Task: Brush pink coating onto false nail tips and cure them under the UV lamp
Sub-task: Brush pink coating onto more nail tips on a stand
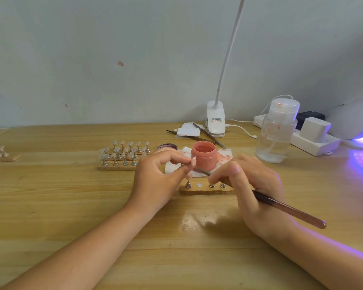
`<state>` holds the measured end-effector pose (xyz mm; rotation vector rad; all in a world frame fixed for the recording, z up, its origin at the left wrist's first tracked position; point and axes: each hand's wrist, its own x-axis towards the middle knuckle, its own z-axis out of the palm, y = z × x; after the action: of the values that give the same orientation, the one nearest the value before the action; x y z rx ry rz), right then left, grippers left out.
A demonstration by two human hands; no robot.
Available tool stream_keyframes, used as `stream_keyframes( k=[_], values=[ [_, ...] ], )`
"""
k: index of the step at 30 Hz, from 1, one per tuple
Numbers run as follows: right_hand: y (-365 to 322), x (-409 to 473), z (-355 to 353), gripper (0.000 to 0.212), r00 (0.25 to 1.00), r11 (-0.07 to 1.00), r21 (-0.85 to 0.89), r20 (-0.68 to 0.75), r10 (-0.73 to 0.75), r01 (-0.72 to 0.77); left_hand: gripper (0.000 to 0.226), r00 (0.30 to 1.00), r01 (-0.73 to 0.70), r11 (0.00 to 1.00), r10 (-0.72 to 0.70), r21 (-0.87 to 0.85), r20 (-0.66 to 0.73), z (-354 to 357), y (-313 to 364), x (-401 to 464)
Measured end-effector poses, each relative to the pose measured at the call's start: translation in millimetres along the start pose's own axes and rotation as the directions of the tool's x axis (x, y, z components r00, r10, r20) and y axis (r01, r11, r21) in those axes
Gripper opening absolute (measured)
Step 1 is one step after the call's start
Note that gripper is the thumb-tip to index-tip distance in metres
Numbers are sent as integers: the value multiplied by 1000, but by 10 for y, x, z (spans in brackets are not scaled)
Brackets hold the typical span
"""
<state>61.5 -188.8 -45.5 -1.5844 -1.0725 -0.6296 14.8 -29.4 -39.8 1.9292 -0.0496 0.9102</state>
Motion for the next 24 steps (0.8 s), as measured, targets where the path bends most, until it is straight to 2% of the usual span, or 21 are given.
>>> stream_keyframes(
  k=[4,9,19,22,24],
  values=[
    [9,29,-8,36,998,1000,-7,-63,24,-24,19,999,39,997,-38,-68,13,-4,34,-3],
    [28,23,0,43,998,999,-18,-40,39,-40,17,998,63,997,-63,-39,0,-13,17,-11],
    [15,28,13,37,997,998,-39,67,46,-44,24,1000,8,1000,-8,-21,8,4,-1,-3],
    [5,20,7,45,998,1000,-1,61,25,-25,23,1000,16,999,-16,-36,-1,8,4,-4],
    [1,28,12,40,999,1000,-2,37,20,-20,23,1000,18,999,-18,-34,-1,8,5,-6]
  ],
)
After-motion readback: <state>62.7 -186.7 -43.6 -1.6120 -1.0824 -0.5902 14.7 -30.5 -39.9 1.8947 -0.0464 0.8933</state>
